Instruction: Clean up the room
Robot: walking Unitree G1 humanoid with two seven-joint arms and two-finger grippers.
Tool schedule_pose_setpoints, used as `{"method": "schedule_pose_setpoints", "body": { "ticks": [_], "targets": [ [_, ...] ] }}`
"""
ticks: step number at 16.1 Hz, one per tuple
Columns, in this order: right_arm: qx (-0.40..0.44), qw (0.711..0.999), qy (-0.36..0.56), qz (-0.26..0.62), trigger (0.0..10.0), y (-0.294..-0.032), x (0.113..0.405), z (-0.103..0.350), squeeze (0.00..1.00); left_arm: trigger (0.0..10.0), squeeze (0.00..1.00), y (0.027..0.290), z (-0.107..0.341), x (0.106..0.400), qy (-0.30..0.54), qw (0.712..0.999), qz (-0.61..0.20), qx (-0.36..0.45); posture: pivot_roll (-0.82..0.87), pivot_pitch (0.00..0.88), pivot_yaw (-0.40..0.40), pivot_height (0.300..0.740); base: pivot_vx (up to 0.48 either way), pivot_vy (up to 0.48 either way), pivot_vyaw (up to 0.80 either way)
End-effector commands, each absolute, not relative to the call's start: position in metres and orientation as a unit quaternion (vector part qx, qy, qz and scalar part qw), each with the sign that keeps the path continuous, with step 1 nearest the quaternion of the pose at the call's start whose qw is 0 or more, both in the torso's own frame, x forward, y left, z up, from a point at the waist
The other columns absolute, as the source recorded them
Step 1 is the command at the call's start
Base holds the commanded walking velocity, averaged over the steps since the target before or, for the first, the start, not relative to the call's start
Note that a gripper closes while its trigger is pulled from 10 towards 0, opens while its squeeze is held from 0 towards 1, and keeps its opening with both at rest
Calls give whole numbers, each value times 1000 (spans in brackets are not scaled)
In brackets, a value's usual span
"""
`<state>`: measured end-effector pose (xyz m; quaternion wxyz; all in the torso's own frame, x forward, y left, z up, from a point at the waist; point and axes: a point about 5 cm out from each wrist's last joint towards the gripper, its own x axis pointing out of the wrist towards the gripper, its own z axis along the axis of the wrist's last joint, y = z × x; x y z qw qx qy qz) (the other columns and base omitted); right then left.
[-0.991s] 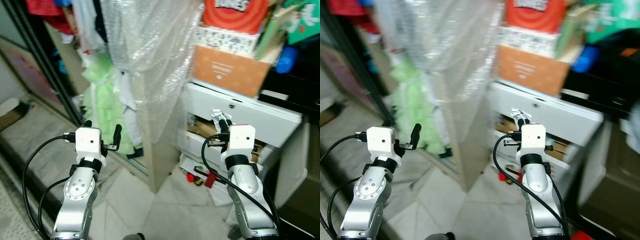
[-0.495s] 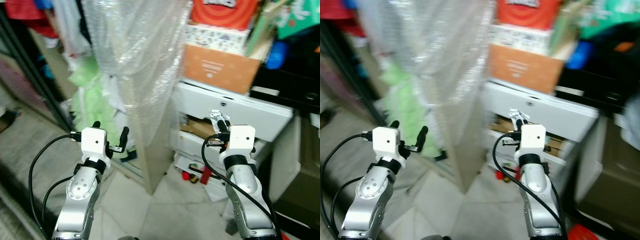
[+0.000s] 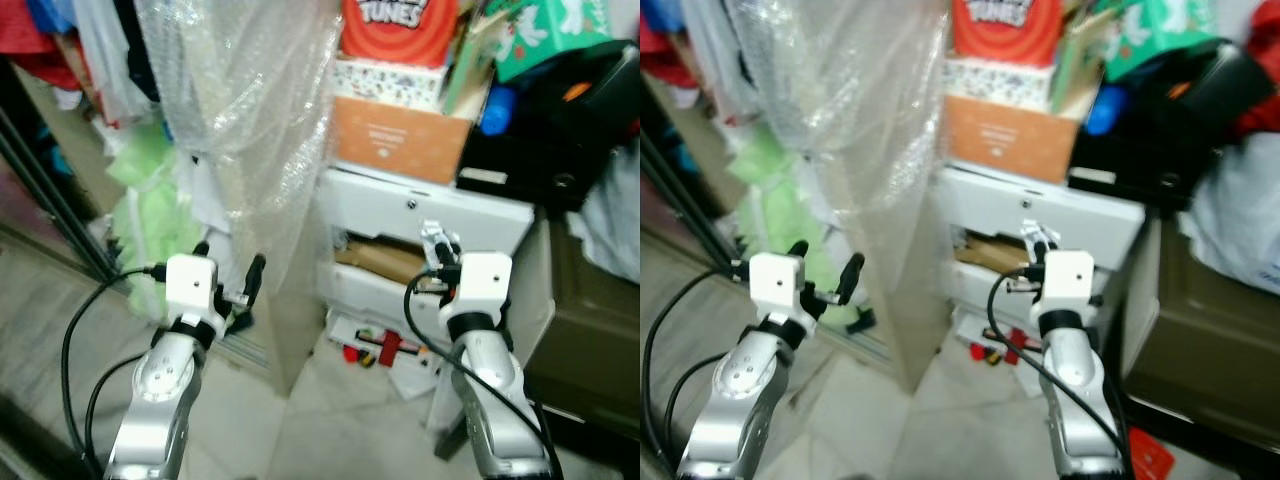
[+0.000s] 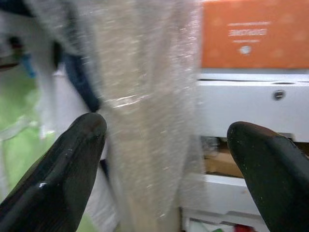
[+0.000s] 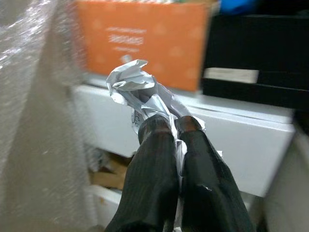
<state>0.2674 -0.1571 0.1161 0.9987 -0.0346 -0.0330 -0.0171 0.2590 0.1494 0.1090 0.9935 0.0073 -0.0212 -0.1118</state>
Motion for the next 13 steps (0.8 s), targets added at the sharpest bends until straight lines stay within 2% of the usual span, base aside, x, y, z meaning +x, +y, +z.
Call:
{"method": "schedule_pose_setpoints", "body": {
  "ticks": [1,3,7,13],
  "targets": [
    [-33,998,-41,-18,10000,-159,268,121,0,10000,0,146,114,260,-28,992,-125,6,-24,0,58,740,352,0,-800],
    [-32,998,-41,-16,10000,-159,268,121,0,10000,0,146,114,260,-29,991,-128,5,-25,0,58,740,362,0,-719],
    [-33,999,-41,-11,10000,-158,268,121,0,10000,0,145,114,260,-28,991,-131,3,-24,0,56,740,361,0,0],
    [-34,999,-42,-3,10000,-157,269,121,0,10000,0,145,112,261,-20,992,-127,0,-21,0,53,740,0,0,0]
  ]
}}
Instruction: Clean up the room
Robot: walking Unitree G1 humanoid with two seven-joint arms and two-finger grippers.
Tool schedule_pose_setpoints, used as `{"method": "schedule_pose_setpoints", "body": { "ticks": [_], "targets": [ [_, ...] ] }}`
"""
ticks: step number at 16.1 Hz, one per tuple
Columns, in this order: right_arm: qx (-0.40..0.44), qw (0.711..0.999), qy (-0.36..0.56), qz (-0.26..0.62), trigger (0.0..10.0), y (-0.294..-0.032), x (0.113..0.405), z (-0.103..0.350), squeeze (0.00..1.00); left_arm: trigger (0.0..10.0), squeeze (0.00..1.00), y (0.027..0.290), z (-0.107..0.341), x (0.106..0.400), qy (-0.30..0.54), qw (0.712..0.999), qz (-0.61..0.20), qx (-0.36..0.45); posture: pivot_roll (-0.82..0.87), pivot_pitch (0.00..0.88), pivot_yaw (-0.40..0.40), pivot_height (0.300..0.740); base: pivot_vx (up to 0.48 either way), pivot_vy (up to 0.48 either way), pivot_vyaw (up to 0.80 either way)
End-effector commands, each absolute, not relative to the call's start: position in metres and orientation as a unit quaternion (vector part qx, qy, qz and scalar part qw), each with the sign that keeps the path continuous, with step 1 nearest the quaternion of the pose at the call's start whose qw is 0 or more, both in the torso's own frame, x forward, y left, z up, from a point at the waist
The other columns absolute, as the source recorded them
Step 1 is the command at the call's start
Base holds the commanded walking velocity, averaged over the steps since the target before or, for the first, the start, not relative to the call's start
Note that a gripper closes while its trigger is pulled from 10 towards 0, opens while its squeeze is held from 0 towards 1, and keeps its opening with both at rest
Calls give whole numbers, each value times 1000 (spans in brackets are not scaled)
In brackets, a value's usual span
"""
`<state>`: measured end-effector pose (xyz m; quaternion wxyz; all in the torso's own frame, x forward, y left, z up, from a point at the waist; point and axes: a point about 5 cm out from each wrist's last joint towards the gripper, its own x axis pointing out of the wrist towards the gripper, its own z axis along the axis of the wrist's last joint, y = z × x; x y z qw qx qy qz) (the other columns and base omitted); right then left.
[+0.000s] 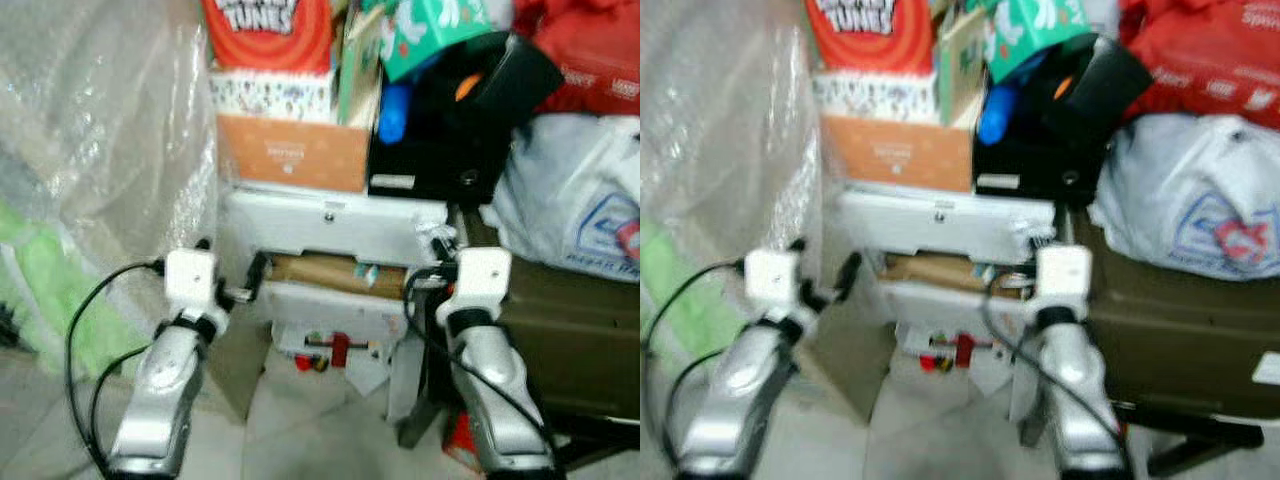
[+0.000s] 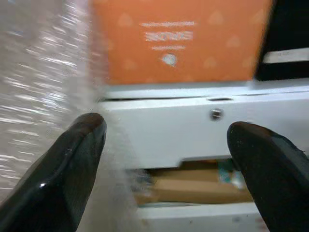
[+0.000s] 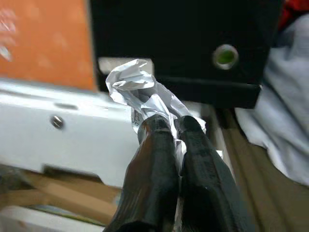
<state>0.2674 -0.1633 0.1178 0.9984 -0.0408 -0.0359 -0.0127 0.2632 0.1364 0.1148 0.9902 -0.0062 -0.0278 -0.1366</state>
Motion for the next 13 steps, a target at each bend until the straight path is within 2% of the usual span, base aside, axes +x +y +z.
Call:
{"method": "schedule_pose_setpoints", "body": {
  "ticks": [1,13],
  "targets": [
    [-34,999,-42,-3,10000,-157,269,121,0,10000,0,145,112,261,-20,992,-127,0,-21,0,53,740,0,0,0],
    [-34,999,-42,-3,10000,-157,269,121,0,10000,0,145,112,261,-20,992,-127,0,-21,0,53,740,0,0,0]
  ]
}}
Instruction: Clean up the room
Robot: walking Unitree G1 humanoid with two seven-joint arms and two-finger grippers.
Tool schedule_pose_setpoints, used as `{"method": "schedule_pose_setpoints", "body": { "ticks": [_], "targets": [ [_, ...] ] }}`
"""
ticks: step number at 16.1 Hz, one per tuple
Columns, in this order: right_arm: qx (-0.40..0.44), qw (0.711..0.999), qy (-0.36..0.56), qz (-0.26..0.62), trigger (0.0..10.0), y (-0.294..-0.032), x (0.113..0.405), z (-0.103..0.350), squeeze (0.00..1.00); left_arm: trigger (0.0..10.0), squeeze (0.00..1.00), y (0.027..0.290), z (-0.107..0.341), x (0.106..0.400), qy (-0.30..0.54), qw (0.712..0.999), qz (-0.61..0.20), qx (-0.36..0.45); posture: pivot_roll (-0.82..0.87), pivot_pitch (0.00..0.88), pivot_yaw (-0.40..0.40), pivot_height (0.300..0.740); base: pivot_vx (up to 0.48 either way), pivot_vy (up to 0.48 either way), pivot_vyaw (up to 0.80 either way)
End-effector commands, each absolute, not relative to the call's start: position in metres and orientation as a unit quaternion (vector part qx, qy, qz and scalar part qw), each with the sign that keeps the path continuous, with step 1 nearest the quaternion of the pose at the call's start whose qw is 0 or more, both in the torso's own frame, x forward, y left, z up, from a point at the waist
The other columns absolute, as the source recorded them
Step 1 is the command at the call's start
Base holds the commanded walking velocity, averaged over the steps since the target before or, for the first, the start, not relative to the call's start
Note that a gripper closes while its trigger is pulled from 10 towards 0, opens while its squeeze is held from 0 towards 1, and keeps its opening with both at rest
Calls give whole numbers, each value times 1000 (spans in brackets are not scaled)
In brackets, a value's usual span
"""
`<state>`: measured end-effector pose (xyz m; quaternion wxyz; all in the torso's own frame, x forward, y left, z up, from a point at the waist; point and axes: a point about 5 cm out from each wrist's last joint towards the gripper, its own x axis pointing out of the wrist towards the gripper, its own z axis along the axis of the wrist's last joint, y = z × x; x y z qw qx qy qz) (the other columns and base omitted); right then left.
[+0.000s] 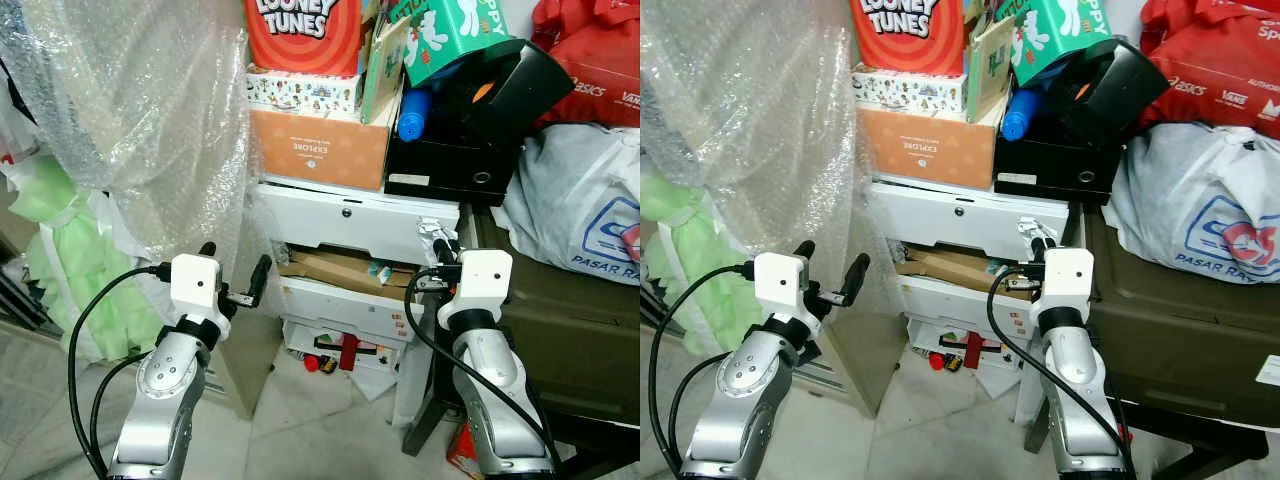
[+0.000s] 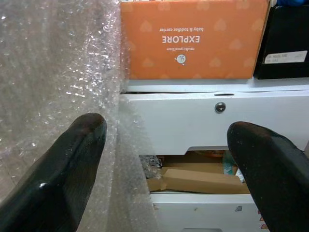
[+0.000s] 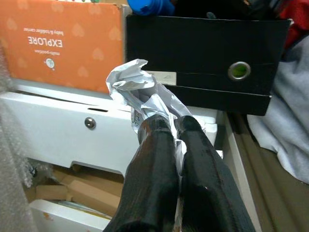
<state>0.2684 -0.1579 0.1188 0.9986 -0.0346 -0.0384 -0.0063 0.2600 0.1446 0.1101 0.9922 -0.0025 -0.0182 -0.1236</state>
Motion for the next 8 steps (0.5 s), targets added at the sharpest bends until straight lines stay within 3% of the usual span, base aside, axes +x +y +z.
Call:
{"method": "schedule_pose_setpoints", "body": {
  "ticks": [1,6,8],
  "targets": [
    [-34,999,-42,-3,10000,-157,269,121,0,10000,0,145,112,261,-20,992,-127,0,-21,0,53,740,0,0,0],
    [-50,998,-40,8,10000,-154,271,121,0,10000,0,144,113,262,-20,992,-124,-3,-14,0,47,740,0,0,0],
    [-60,997,-40,14,10000,-151,271,121,0,10000,0,145,112,262,-20,993,-119,-7,-13,0,46,740,0,0,800]
  ]
}}
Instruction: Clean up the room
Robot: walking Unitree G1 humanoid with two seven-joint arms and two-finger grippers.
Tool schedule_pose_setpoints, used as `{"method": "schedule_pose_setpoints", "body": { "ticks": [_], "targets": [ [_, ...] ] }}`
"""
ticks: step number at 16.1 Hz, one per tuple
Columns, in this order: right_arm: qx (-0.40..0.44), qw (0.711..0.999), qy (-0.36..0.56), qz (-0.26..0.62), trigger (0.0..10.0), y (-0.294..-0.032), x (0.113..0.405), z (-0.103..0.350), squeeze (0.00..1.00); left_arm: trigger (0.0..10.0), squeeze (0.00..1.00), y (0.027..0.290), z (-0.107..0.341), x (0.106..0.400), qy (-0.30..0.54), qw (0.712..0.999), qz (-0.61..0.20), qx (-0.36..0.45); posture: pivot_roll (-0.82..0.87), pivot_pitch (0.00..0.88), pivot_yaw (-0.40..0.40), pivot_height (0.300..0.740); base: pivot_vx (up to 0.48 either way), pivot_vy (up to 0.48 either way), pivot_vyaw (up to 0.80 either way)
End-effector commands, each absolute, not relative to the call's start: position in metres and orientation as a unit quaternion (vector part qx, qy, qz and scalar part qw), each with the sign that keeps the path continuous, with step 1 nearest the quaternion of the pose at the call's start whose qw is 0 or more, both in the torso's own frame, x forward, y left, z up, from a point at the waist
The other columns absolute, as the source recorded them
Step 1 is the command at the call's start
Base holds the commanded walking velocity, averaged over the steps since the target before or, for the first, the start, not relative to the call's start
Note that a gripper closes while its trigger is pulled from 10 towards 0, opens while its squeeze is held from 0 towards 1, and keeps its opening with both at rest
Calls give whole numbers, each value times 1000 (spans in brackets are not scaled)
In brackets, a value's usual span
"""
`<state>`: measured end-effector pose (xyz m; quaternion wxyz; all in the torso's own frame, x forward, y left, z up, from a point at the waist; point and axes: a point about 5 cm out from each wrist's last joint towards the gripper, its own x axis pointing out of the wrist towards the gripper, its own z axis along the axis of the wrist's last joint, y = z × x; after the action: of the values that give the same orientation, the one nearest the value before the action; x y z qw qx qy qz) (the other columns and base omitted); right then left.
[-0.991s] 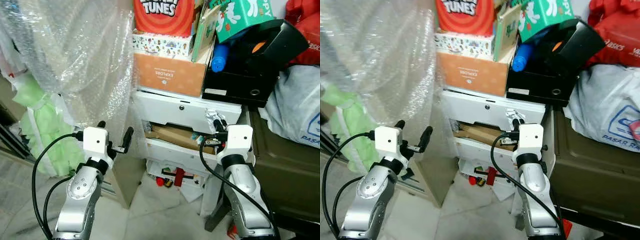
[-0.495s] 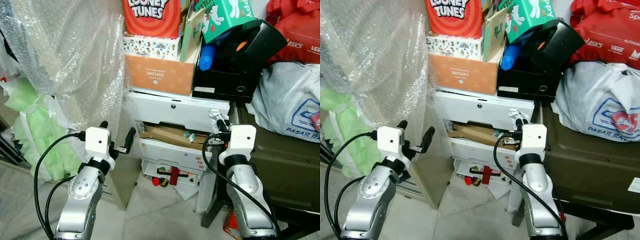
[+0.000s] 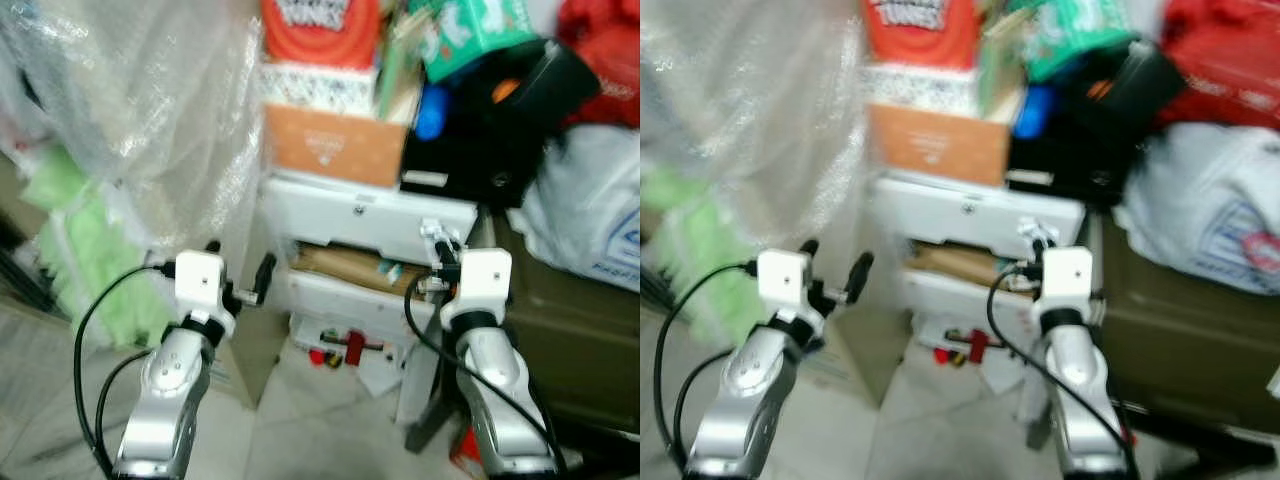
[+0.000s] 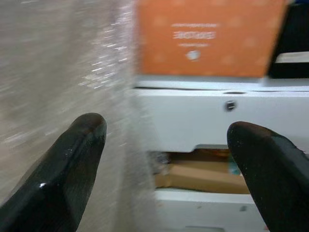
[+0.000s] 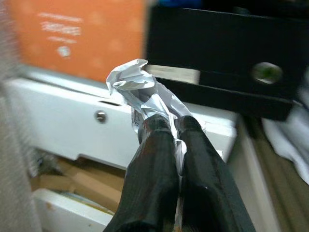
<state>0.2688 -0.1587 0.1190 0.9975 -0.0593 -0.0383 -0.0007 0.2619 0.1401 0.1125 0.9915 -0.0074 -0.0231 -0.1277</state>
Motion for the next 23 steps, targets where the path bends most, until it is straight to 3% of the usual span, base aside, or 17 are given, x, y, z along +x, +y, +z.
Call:
{"method": "schedule_pose_setpoints", "body": {
  "ticks": [1,23],
  "targets": [
    [-58,997,-40,14,10000,-152,271,121,0,10000,0,145,113,262,-20,993,-117,-7,-11,0,46,740,0,0,800],
    [-64,996,-56,20,10000,-151,275,127,0,10000,0,148,118,266,-26,996,-82,-3,-11,0,48,740,0,0,800]
  ]
}}
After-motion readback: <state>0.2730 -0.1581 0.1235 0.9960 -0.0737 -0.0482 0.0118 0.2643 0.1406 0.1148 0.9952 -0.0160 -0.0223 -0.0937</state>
